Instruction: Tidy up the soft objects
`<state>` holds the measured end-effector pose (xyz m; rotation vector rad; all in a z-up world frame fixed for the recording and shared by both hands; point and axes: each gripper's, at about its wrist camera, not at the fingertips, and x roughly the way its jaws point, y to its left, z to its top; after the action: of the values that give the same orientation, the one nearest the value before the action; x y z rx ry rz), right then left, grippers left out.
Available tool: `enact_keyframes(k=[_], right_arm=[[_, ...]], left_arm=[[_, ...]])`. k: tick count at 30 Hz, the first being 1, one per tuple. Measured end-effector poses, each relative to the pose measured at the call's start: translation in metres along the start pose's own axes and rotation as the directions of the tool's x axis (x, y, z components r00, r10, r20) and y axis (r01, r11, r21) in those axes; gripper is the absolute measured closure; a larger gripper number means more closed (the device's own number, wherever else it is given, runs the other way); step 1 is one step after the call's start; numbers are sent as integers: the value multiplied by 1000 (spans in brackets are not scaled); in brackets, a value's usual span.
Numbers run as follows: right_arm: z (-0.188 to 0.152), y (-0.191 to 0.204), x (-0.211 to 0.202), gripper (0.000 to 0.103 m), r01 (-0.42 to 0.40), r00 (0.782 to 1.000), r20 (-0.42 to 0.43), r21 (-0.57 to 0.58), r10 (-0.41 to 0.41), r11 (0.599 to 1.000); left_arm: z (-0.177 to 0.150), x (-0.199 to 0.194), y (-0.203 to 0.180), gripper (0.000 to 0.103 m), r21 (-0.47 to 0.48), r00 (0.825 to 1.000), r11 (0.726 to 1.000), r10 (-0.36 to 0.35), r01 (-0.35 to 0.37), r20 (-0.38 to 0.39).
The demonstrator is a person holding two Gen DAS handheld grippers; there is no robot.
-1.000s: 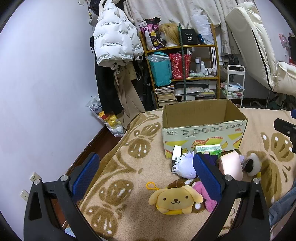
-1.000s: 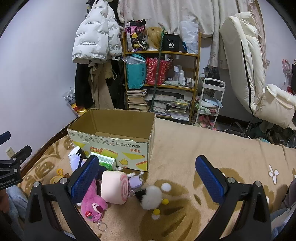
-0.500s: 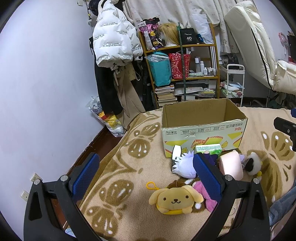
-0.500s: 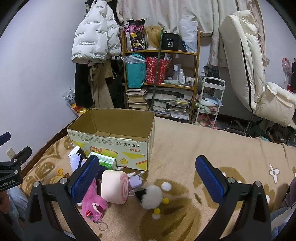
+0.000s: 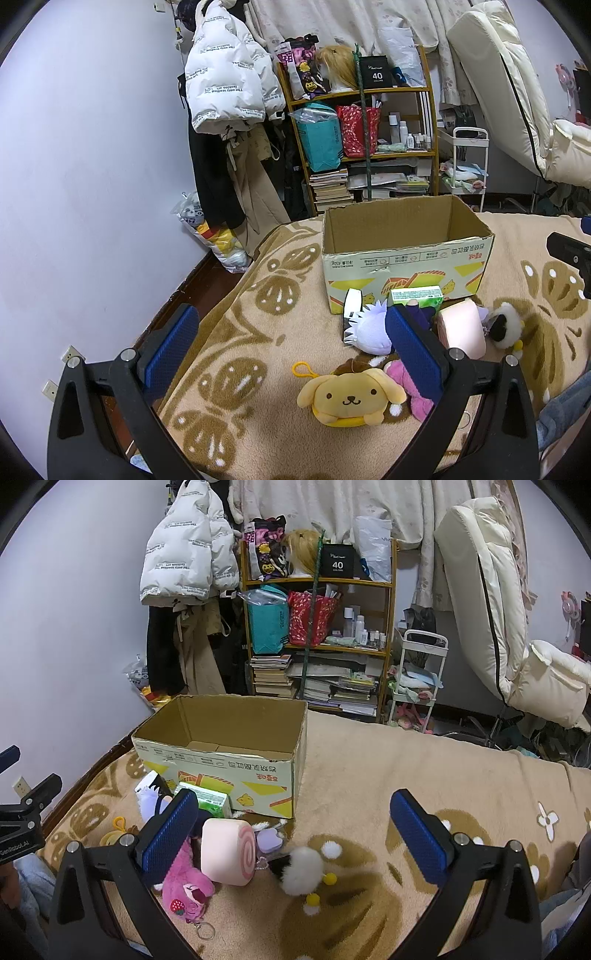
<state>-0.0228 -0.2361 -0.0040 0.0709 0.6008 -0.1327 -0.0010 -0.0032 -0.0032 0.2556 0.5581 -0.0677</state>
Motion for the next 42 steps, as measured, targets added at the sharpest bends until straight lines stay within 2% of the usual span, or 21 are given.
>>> enact_keyframes(k=[42], right_arm=[[0,-1,1,0,-2,1000,-6,7,3,1000]], left_arm=[[-7,4,-2,3,7,1000,1000,6,-6,0]])
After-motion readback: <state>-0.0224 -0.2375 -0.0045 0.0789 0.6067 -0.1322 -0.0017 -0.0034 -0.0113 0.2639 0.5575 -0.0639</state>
